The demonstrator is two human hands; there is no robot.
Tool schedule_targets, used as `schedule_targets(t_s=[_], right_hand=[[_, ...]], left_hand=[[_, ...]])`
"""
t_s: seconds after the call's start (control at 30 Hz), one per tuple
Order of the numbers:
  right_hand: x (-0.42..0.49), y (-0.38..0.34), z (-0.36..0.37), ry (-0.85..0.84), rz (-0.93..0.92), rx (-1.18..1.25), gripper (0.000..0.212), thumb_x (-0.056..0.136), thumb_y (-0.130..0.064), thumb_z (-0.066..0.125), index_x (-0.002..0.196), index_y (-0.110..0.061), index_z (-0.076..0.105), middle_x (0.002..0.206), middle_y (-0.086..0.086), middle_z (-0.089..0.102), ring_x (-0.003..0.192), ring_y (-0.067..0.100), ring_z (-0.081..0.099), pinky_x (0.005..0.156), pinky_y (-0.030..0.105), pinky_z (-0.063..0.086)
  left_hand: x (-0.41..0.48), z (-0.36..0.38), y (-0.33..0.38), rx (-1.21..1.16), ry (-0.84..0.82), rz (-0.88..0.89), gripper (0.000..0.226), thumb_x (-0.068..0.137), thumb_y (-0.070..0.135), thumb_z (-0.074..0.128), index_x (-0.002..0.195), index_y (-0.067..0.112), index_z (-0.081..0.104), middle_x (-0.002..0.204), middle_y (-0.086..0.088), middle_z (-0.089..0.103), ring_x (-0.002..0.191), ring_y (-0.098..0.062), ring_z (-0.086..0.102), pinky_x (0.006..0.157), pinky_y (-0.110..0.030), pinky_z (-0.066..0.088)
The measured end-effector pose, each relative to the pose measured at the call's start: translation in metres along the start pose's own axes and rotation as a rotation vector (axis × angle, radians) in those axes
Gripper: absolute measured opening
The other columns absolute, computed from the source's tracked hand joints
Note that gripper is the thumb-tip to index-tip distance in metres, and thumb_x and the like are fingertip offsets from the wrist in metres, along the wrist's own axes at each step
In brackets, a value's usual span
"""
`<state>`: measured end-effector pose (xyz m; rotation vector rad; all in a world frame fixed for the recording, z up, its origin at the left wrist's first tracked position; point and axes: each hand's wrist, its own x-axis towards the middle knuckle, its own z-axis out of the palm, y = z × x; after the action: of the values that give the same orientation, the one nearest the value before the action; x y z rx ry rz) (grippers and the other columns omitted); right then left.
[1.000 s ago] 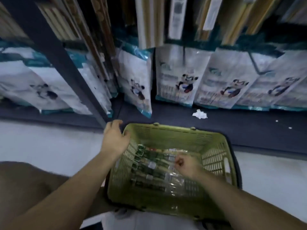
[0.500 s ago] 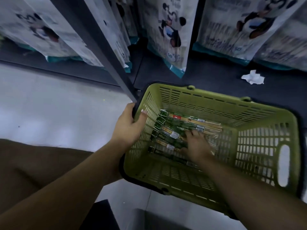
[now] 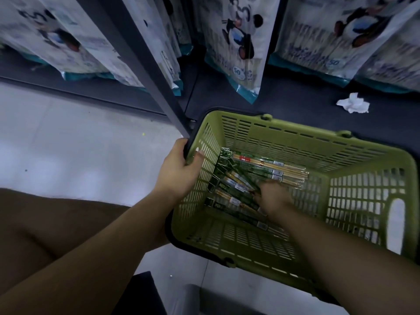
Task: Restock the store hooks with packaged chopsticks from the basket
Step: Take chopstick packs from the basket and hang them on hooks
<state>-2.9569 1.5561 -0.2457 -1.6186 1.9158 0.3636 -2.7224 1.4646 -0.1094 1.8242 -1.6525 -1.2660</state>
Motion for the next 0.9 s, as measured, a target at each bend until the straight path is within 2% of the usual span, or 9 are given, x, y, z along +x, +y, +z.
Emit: schedule_targets(t_s=[0.13,0.23,0.3,0.4,0.53,0.63,0.7,0.8,0.9], right_hand=[[-0.005,0.009,-0.01,0.03,0.003,0.11,0.023,0.098,-0.04,0.058,0.107,-0.021,0.067,0.096,0.006,0.067,0.093,0.027,0.066,0.061,0.029,0.038],[-0.016,0.01,-0.029,0.068,0.037,0.287,0.018,0.095,-0.042,0.064,0.088,-0.026,0.061,0.075,-0.003,0.06,0.072,0.019,0.062,0.051,0.027,0.036],[-0.026,0.0,-0.048,0.104,-0.005,0.52,0.015,0.093,-0.038,0.069,0.083,-0.027,0.063,0.069,-0.008,0.061,0.063,0.011,0.059,0.048,0.026,0.038],[-0.044,-0.033,-0.08,0.185,-0.138,0.806,0.029,0.089,-0.032,0.076,0.067,-0.029,0.058,0.055,-0.014,0.058,0.049,-0.003,0.052,0.043,0.013,0.034],[-0.065,-0.078,-0.107,0.112,-0.329,0.949,0.026,0.088,-0.015,0.075,0.071,-0.03,0.063,0.058,-0.019,0.063,0.051,-0.004,0.055,0.049,0.013,0.04],[-0.074,-0.09,-0.113,0.044,-0.417,0.994,0.03,0.088,-0.016,0.078,0.072,-0.036,0.062,0.06,-0.029,0.062,0.056,-0.01,0.057,0.053,0.008,0.038],[-0.076,-0.088,-0.115,-0.021,-0.423,1.034,0.017,0.09,-0.034,0.075,0.075,-0.036,0.066,0.064,-0.027,0.064,0.06,-0.009,0.058,0.056,0.009,0.037],[-0.06,-0.067,-0.102,-0.038,-0.243,0.977,0.031,0.088,-0.068,0.058,0.087,-0.039,0.068,0.079,-0.019,0.071,0.07,-0.007,0.063,0.066,0.023,0.042],[-0.041,-0.035,-0.067,-0.029,-0.089,0.66,0.021,0.093,-0.05,0.066,0.104,-0.032,0.067,0.102,-0.007,0.072,0.083,0.004,0.063,0.071,0.029,0.049]], left_hand=[[0.0,-0.001,0.003,-0.007,-0.002,0.0,0.016,0.1,0.037,0.059,0.114,0.034,0.052,0.086,0.008,0.065,0.066,-0.003,0.06,0.061,-0.028,0.049],[-0.005,-0.003,0.008,0.078,0.054,0.069,0.041,0.098,0.029,0.063,0.135,0.024,0.046,0.121,0.005,0.057,0.099,-0.009,0.059,0.086,-0.029,0.048],[-0.012,-0.005,0.013,0.238,0.168,0.265,0.047,0.096,0.025,0.064,0.139,0.013,0.048,0.132,-0.002,0.047,0.117,-0.018,0.051,0.099,-0.033,0.046],[-0.022,0.003,0.027,0.204,0.121,0.339,0.041,0.094,0.034,0.066,0.13,0.017,0.059,0.124,0.004,0.053,0.11,-0.012,0.057,0.094,-0.031,0.052],[-0.033,0.017,0.046,-0.393,-0.246,-0.104,0.04,0.091,0.047,0.069,0.125,0.025,0.062,0.117,0.001,0.071,0.106,-0.015,0.07,0.093,-0.037,0.058],[-0.032,0.014,0.05,-0.576,-0.181,-0.214,0.027,0.101,0.03,0.063,0.125,0.017,0.064,0.115,-0.004,0.076,0.106,-0.02,0.073,0.094,-0.043,0.059],[-0.027,0.006,0.052,-0.636,-0.122,-0.214,0.026,0.105,0.025,0.057,0.124,0.008,0.061,0.11,-0.006,0.077,0.106,-0.023,0.074,0.096,-0.048,0.058],[-0.018,-0.012,0.055,-0.701,-0.072,-0.168,0.02,0.108,0.023,0.051,0.115,0.004,0.053,0.089,-0.01,0.074,0.082,-0.028,0.077,0.073,-0.044,0.064],[-0.013,-0.025,0.052,-0.645,-0.053,-0.155,0.017,0.107,0.024,0.055,0.111,0.008,0.052,0.079,-0.01,0.069,0.065,-0.029,0.074,0.059,-0.036,0.06]])
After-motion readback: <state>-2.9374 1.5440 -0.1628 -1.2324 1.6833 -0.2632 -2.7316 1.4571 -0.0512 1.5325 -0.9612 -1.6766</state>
